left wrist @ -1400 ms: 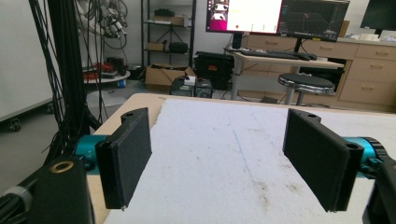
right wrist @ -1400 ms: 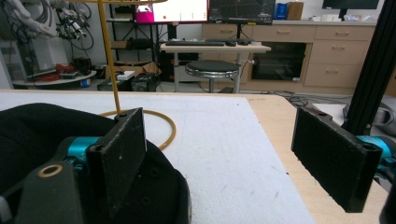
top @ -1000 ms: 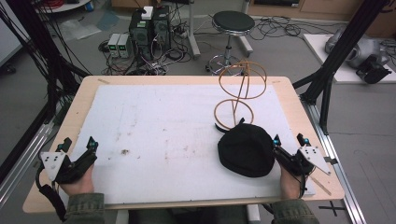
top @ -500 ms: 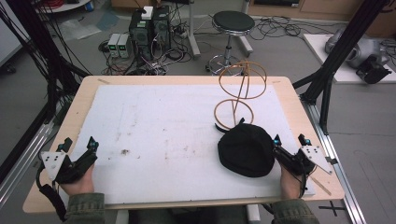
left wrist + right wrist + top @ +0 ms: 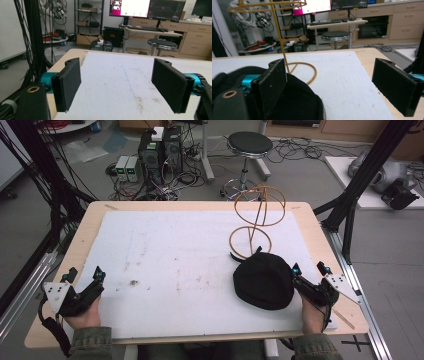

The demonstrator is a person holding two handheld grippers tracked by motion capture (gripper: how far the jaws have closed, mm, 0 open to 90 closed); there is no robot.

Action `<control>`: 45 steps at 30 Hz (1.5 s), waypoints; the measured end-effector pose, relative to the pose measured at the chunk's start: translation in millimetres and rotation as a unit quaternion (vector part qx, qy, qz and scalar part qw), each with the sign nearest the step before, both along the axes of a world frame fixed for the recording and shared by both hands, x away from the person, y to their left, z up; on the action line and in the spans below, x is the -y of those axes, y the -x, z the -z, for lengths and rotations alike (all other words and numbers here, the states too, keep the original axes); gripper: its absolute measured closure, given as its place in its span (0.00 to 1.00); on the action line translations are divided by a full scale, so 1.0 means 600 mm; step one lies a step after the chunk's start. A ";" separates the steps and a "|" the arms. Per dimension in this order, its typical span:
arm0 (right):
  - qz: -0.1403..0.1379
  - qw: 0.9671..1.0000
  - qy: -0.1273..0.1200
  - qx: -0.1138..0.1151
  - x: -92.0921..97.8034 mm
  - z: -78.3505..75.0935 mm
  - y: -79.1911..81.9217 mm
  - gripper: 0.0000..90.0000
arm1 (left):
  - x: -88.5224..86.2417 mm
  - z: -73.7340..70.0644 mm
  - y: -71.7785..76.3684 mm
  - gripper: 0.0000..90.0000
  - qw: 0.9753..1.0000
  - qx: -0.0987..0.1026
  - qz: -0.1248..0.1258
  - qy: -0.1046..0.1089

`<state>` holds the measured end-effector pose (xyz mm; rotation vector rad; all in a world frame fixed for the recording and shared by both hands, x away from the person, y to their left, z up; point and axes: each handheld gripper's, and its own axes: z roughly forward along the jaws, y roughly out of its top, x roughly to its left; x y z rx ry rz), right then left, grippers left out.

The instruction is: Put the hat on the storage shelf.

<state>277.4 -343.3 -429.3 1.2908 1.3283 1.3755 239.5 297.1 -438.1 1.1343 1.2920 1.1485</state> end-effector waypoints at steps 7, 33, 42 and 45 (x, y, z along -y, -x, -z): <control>-0.057 0.998 0.021 0.009 -0.018 -0.020 -0.001 0.13 | -0.001 0.001 -0.002 0.27 1.000 -0.003 0.002 0.000; -0.180 0.980 0.069 -0.050 -0.042 -0.045 -0.004 0.13 | -0.003 0.002 -0.004 0.27 1.000 -0.003 0.006 0.005; -0.195 0.971 0.100 -0.090 -0.050 -0.040 -0.009 0.13 | -0.003 0.002 -0.004 0.27 1.000 -0.005 0.008 0.005; -0.194 0.969 0.107 -0.104 -0.051 -0.038 -0.010 0.13 | -0.003 0.003 -0.005 0.27 1.000 -0.006 0.009 0.007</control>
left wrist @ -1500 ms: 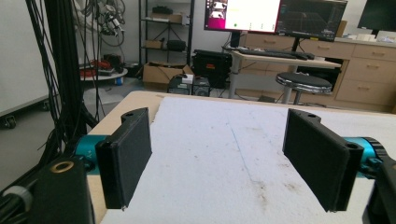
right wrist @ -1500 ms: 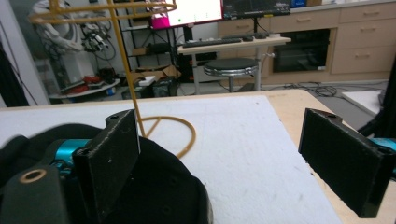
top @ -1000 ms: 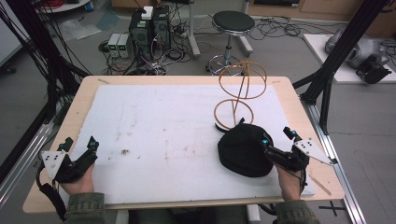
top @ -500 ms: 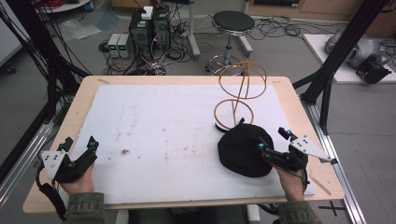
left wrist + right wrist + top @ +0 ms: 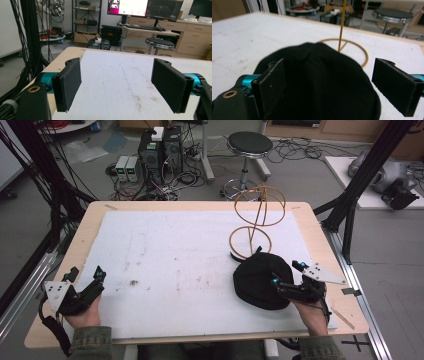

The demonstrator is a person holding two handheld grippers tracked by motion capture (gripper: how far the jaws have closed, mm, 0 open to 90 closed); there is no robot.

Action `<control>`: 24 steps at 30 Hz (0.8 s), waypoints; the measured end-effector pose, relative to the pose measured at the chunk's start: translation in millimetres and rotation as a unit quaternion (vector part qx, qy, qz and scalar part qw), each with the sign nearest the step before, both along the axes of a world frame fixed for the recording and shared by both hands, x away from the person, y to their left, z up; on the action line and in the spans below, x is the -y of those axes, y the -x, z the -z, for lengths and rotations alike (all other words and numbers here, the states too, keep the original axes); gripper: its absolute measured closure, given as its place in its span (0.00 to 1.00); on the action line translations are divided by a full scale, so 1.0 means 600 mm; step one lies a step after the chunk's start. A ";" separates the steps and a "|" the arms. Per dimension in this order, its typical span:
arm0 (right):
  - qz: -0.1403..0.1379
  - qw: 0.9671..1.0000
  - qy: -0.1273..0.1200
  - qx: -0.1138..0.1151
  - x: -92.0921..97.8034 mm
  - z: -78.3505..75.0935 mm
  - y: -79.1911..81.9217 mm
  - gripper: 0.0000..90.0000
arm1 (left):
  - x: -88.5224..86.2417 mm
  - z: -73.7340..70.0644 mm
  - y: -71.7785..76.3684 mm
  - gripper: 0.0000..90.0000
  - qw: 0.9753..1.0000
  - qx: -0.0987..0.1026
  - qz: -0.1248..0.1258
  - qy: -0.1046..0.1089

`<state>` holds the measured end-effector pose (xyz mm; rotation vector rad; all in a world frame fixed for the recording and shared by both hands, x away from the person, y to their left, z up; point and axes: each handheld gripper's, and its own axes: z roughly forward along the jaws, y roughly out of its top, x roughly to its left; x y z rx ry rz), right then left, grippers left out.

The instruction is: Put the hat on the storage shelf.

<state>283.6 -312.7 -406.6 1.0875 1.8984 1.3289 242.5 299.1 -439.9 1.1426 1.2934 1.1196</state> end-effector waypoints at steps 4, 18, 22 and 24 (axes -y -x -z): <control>-0.005 1.000 0.021 -0.015 -0.003 0.007 0.000 0.13 | 0.000 0.000 -0.001 0.27 1.000 0.000 0.000 0.001; -0.026 0.999 0.028 -0.028 -0.002 0.025 0.002 0.26 | 0.001 0.001 -0.001 0.27 1.000 -0.003 0.001 -0.002; -0.028 0.999 0.025 -0.033 -0.001 0.027 0.002 0.31 | 0.003 0.001 -0.002 0.27 1.000 -0.004 0.001 -0.002; -0.026 0.999 0.023 -0.034 0.000 0.028 0.001 0.33 | 0.003 0.001 -0.001 0.27 1.000 -0.005 0.001 -0.004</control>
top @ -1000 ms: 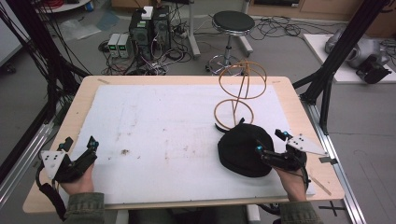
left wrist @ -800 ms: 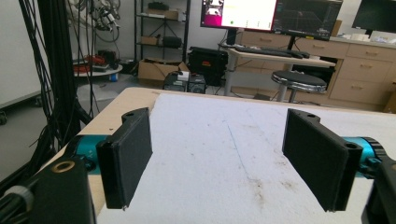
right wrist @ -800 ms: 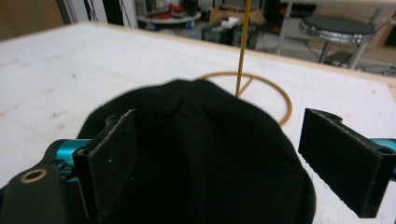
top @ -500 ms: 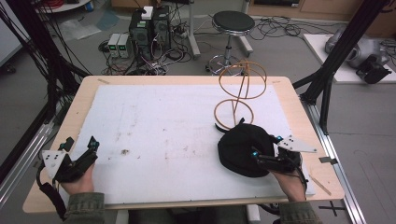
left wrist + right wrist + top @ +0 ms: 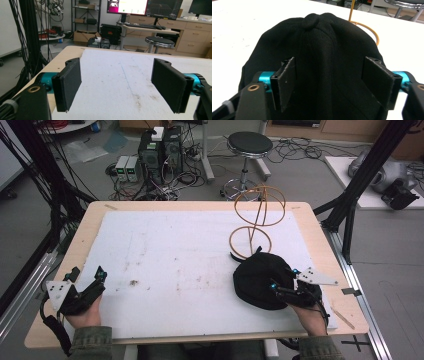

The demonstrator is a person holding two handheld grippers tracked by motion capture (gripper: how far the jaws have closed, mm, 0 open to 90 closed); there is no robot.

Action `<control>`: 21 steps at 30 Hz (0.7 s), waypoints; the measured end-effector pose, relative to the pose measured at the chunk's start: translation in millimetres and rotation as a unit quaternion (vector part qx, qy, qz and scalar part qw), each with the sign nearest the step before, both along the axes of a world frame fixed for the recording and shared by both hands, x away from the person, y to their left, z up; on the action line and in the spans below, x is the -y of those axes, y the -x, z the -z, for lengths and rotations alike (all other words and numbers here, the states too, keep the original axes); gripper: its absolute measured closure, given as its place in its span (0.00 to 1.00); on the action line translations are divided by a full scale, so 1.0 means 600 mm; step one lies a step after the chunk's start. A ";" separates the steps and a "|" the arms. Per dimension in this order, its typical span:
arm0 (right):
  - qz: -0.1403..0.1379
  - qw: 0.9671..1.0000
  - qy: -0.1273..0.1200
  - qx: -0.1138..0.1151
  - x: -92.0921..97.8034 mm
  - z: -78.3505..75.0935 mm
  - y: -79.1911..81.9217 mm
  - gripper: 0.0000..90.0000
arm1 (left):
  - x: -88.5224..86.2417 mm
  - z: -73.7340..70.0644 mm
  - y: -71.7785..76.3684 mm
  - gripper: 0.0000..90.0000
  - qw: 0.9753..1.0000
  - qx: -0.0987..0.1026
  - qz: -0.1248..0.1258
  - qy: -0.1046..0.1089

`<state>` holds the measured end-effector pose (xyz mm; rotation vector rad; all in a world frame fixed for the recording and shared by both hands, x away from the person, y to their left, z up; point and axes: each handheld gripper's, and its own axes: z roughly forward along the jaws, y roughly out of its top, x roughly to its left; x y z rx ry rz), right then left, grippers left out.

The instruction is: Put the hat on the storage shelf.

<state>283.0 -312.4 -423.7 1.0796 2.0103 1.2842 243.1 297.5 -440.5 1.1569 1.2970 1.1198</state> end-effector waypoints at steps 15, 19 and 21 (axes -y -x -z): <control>-0.012 1.000 0.010 -0.007 -0.001 -0.005 0.005 0.88 | 0.002 0.000 -0.001 0.27 1.000 0.001 0.002 0.000; -0.005 1.000 0.012 -0.014 -0.002 -0.009 0.006 0.96 | 0.001 0.000 -0.001 0.27 1.000 0.001 0.002 0.000; -0.006 1.000 0.013 -0.015 -0.001 -0.011 0.007 0.97 | 0.001 0.000 -0.001 0.27 1.000 0.001 0.002 0.000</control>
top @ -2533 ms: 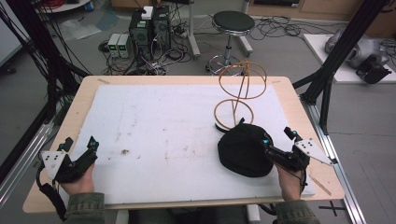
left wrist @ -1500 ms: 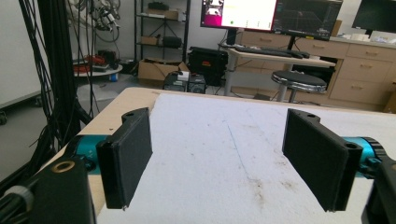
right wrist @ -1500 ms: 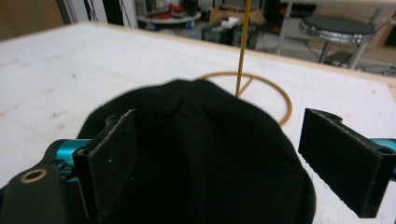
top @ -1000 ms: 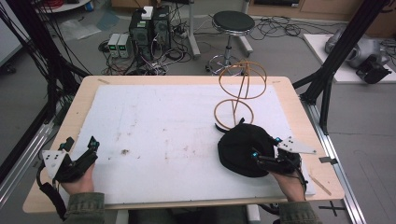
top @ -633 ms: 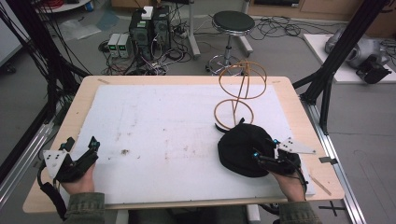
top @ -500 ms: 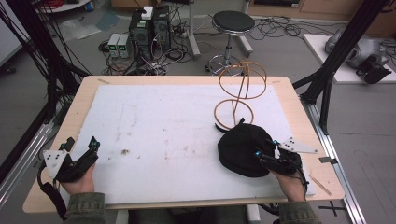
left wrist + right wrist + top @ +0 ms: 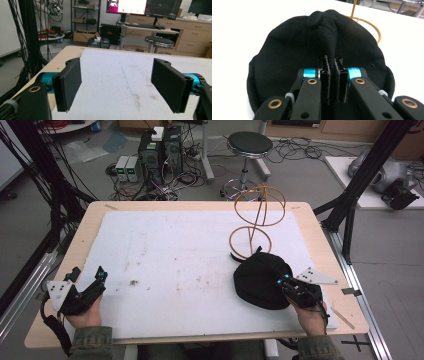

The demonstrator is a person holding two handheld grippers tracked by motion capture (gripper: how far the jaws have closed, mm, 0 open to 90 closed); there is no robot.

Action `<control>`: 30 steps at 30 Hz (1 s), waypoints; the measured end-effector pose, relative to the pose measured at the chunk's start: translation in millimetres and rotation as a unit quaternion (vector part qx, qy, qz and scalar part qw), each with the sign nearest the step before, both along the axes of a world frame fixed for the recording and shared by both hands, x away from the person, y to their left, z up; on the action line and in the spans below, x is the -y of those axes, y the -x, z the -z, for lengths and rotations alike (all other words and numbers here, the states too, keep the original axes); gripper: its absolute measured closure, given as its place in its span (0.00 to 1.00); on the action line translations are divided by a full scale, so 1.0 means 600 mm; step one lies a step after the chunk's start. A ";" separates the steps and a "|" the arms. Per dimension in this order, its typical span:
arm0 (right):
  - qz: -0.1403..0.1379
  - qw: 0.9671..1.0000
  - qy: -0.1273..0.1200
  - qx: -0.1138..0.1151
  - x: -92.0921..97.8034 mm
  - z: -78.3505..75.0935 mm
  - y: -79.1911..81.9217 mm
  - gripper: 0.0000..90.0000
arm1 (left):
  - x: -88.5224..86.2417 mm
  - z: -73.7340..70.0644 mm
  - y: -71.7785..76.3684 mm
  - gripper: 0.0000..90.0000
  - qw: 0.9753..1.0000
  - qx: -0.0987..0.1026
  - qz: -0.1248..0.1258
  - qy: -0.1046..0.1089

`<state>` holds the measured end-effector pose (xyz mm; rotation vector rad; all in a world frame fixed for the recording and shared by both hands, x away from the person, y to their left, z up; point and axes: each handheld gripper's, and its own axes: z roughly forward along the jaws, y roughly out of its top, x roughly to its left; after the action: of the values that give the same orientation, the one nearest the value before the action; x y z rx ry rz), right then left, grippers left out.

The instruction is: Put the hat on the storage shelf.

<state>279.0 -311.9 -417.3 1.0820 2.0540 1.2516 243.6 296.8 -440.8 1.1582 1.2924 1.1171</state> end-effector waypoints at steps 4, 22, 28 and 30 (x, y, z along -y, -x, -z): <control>-0.003 1.000 -0.021 -0.011 0.006 0.001 -0.001 0.97 | 0.000 0.000 0.000 0.27 1.000 0.000 0.000 0.000; 0.003 0.997 -0.069 0.019 0.018 -0.008 0.002 0.97 | 0.000 0.001 -0.001 0.28 1.000 -0.001 0.001 -0.001; 0.000 0.994 -0.102 0.046 0.021 -0.015 0.005 0.97 | 0.000 0.002 -0.003 0.28 1.000 -0.003 0.007 0.001; 0.001 0.993 -0.106 0.055 0.019 -0.017 0.006 0.97 | 0.001 0.002 -0.003 0.28 1.000 -0.003 0.007 0.001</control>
<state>275.6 -323.1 -406.9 1.0798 1.8709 1.5202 245.2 296.3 -442.0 1.1688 1.2887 1.1020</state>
